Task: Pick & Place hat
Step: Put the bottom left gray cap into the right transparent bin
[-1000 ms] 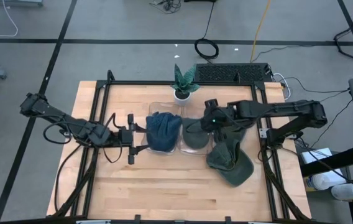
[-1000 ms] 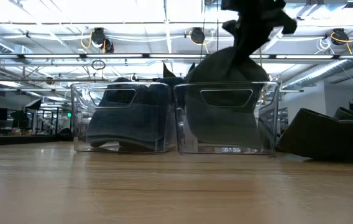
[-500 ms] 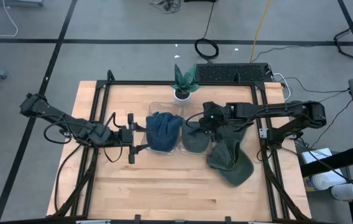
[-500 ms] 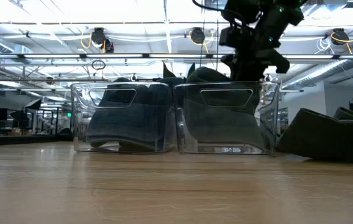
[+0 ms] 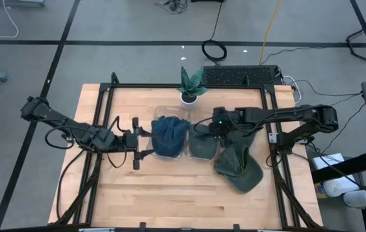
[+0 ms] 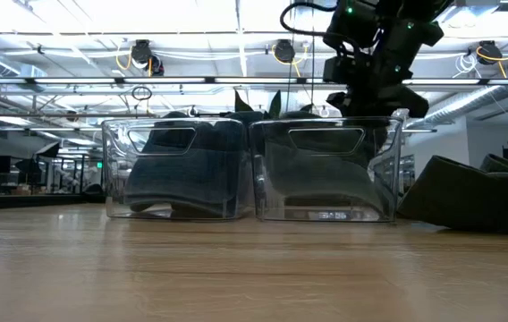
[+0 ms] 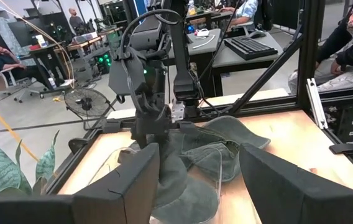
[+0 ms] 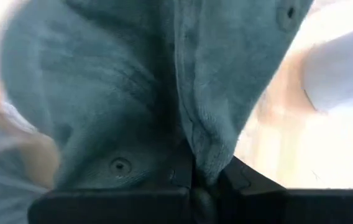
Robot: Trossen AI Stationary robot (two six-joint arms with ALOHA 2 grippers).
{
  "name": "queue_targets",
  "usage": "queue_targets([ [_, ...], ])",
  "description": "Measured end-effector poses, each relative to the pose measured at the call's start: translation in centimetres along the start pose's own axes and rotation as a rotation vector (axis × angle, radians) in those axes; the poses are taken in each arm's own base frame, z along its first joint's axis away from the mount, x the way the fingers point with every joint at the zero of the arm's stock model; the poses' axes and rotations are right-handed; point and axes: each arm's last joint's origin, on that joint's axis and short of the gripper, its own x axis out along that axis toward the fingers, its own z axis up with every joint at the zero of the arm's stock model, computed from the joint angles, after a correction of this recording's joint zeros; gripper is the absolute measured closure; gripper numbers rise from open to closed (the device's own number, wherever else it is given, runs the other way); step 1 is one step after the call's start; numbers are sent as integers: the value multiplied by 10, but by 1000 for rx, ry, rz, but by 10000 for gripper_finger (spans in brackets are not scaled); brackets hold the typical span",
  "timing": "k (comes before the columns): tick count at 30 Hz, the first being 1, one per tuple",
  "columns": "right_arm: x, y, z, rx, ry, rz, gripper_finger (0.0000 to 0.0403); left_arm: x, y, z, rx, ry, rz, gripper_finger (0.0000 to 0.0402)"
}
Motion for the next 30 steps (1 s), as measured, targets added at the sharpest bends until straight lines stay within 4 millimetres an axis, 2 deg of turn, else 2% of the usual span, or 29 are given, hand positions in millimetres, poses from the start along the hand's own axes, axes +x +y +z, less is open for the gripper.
queue_targets([
  [4, 0, -2, -4, 24, 60, -67, 392, 0, 0, 0, -4, 0, 0, 172],
  [12, 0, 2, -6, 45, 76, -20, 390, 0, 0, 0, -11, 1, -3, 172],
  [15, 0, 3, -1, 40, 35, -31, 376, 0, 0, 0, -11, 1, -3, 172],
  [19, -1, 7, 10, 37, -50, -47, 335, 0, -1, -1, -35, 4, -37, 172],
  [25, -7, 19, 15, -11, -76, -41, 255, 0, -3, -1, -52, 3, -83, 172],
  [30, -22, 23, 12, -49, -7, -225, 189, 0, -3, -1, -41, 3, -83, 172],
])
